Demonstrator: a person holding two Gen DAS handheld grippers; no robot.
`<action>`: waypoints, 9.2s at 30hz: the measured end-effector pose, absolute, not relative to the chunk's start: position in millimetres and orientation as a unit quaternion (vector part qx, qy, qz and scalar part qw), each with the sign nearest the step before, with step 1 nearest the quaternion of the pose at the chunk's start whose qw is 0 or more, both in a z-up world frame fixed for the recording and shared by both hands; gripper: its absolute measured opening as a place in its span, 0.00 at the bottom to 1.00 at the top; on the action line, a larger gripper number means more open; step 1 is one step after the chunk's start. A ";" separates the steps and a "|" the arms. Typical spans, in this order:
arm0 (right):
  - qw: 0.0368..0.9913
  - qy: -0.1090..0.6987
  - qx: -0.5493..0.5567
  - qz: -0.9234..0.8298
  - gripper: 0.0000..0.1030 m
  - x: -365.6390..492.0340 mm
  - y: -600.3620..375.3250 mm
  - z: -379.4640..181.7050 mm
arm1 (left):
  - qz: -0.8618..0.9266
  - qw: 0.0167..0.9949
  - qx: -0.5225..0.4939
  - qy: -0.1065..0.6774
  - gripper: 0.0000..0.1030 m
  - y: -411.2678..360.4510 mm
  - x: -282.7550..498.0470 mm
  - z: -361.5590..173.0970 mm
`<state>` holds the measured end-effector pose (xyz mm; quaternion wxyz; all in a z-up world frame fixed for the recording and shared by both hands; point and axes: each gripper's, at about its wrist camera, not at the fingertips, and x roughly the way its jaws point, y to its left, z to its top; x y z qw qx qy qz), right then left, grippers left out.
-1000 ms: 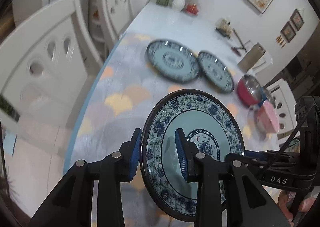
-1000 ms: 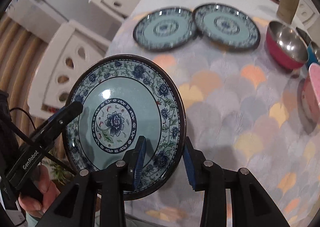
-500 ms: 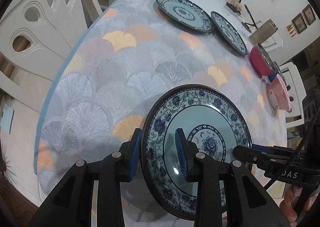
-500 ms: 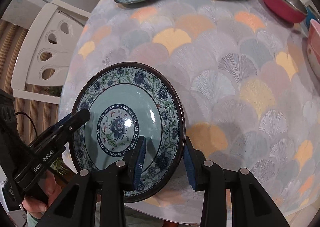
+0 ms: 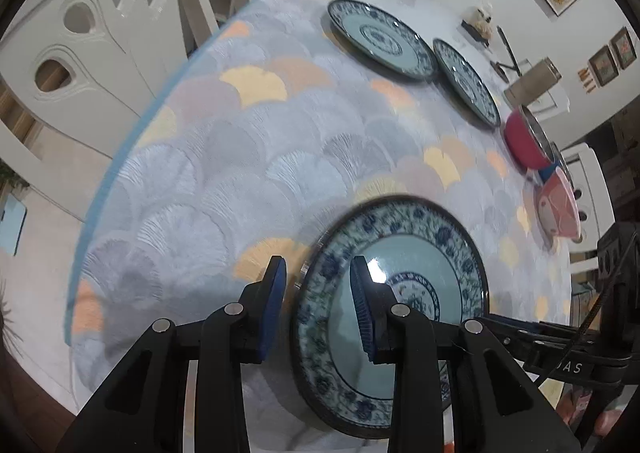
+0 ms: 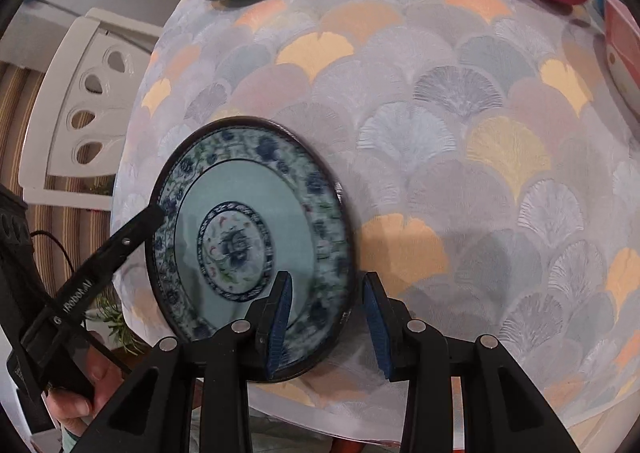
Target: Organize plates and bowls
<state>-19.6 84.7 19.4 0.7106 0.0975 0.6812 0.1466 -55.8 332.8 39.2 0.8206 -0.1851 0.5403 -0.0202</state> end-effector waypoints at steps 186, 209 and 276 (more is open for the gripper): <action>0.730 0.637 -0.107 0.222 0.43 -41.3 126.4 28.9 | -0.083 0.809 -0.142 0.564 0.24 324.5 -60.6 53.8; 0.828 0.532 -0.052 0.169 0.51 22.5 97.5 122.1 | -0.126 0.884 -0.048 0.448 0.32 307.9 32.8 143.4; 0.833 0.531 0.137 0.081 0.37 125.2 59.2 87.7 | -0.187 0.857 -0.045 0.479 0.29 270.2 159.5 112.6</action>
